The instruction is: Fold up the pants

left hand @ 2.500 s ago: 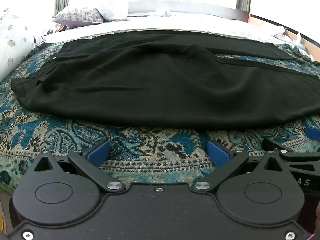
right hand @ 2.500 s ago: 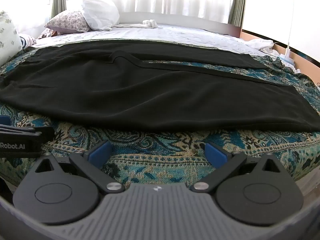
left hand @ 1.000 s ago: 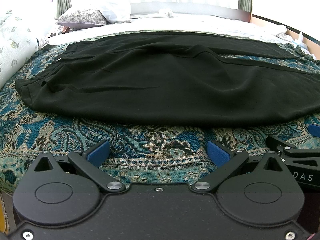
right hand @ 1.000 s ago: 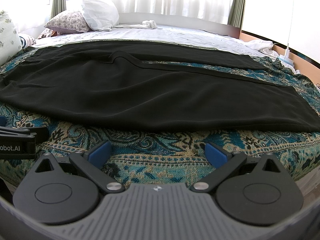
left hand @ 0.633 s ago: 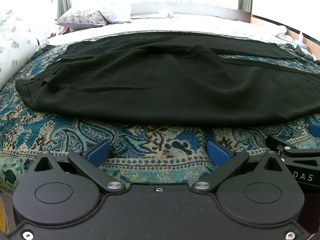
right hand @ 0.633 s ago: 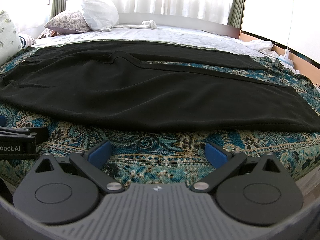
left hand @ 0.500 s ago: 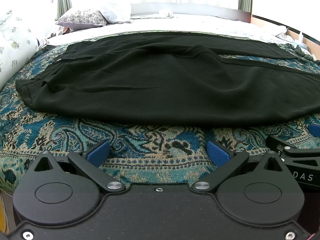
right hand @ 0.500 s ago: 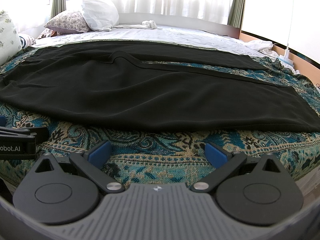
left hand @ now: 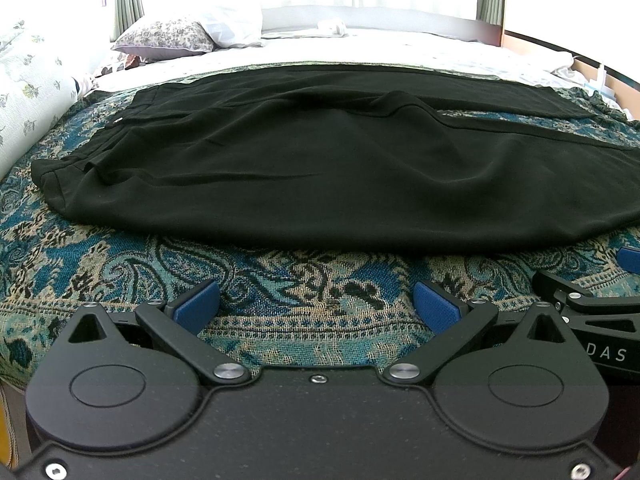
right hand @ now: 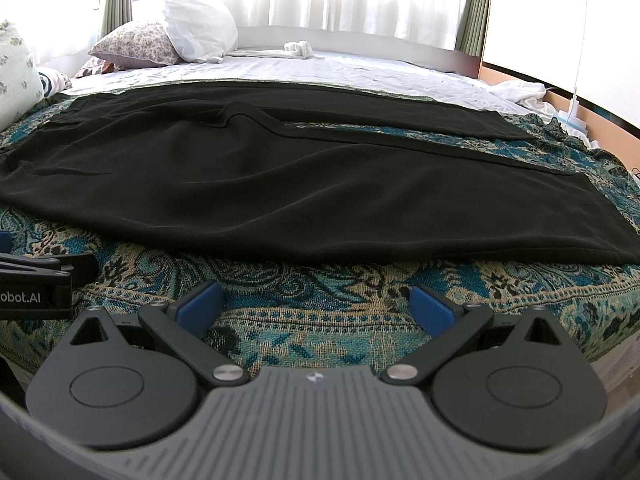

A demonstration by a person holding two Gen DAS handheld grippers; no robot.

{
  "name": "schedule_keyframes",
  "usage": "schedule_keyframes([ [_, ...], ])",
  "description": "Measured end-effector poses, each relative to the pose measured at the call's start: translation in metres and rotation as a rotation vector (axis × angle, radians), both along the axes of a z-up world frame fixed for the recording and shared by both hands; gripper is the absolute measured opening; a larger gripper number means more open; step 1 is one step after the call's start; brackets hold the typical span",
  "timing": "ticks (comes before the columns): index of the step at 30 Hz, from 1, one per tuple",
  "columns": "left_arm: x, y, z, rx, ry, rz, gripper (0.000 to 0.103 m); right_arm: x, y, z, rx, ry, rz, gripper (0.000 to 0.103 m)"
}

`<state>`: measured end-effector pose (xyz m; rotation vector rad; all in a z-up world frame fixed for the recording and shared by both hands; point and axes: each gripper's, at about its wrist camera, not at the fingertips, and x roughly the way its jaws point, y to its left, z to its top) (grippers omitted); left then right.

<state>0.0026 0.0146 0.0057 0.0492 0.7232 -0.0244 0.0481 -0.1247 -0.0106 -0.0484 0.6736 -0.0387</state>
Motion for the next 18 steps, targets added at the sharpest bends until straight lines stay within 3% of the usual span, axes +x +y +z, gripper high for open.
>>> schedule_keyframes([
  [18, 0.0004, -0.0005, -0.0006, 0.007, -0.006, 0.001, 0.103, -0.0004, 0.0010, -0.0012, -0.001, -0.002, 0.000, 0.103],
])
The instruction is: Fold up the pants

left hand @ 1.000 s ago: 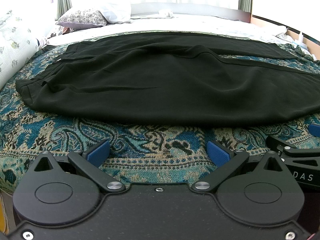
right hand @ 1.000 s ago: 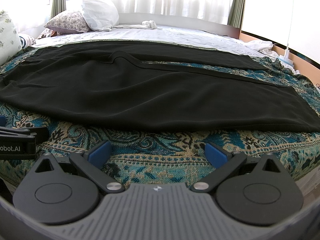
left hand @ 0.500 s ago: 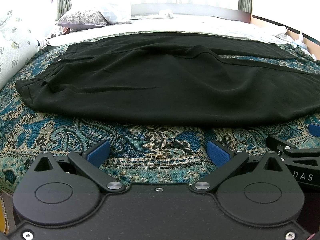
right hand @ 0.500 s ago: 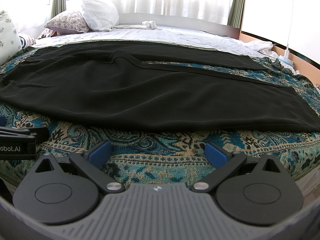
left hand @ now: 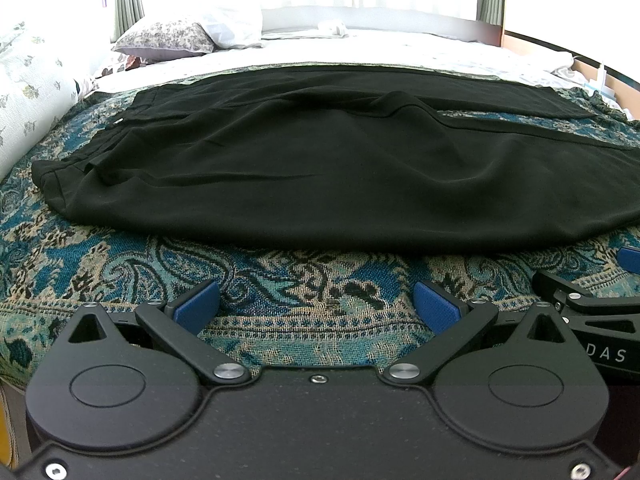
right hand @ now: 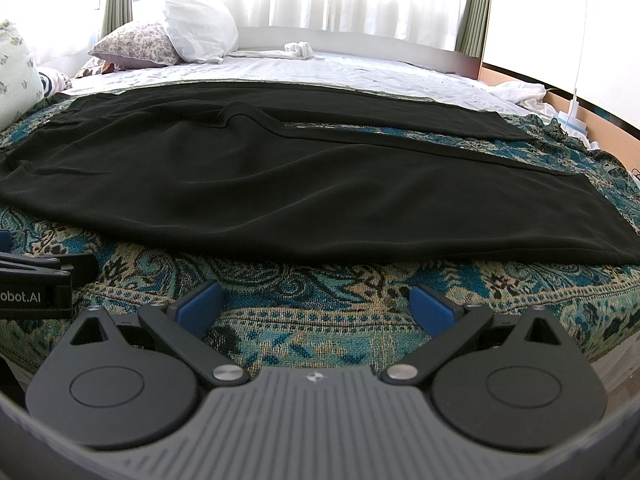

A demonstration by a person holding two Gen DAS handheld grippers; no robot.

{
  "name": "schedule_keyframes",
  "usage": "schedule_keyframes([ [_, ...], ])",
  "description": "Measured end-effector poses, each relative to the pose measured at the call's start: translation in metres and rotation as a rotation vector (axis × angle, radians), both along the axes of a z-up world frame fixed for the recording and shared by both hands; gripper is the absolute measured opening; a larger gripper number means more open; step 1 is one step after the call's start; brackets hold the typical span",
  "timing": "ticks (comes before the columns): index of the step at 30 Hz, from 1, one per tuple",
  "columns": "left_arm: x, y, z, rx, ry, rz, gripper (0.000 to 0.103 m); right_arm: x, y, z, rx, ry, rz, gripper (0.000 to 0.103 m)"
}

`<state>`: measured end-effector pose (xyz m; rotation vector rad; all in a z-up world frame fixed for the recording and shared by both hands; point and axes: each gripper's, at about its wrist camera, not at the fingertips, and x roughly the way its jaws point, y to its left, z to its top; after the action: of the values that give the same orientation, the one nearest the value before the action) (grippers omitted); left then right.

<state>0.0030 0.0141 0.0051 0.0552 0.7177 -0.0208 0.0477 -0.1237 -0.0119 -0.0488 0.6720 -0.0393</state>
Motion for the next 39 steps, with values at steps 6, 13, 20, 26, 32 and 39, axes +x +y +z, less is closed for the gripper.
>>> schedule_keyframes([
  [6, 0.001, -0.004, 0.000, 0.013, -0.007, 0.016, 0.103, -0.001, 0.002, 0.000, 0.003, 0.002, 0.000, 0.103],
  [13, 0.012, 0.006, 0.014, -0.015, 0.060, -0.018, 0.103, 0.006, -0.001, 0.007, 0.009, 0.031, 0.003, 0.103],
  [20, 0.036, 0.046, 0.061, -0.113, 0.049, -0.116, 0.103, 0.039, -0.038, 0.047, 0.178, 0.225, 0.113, 0.103],
  [26, 0.102, 0.099, 0.117, -0.166, 0.016, -0.004, 0.103, 0.063, -0.080, 0.091, 0.167, 0.148, 0.088, 0.103],
  [32, 0.209, 0.154, 0.148, -0.308, 0.026, 0.242, 0.103, 0.136, -0.144, 0.135, 0.284, 0.046, -0.160, 0.103],
  [39, 0.328, 0.175, 0.131, -0.381, 0.097, 0.426, 0.103, 0.252, -0.195, 0.136, 0.304, -0.048, -0.457, 0.103],
])
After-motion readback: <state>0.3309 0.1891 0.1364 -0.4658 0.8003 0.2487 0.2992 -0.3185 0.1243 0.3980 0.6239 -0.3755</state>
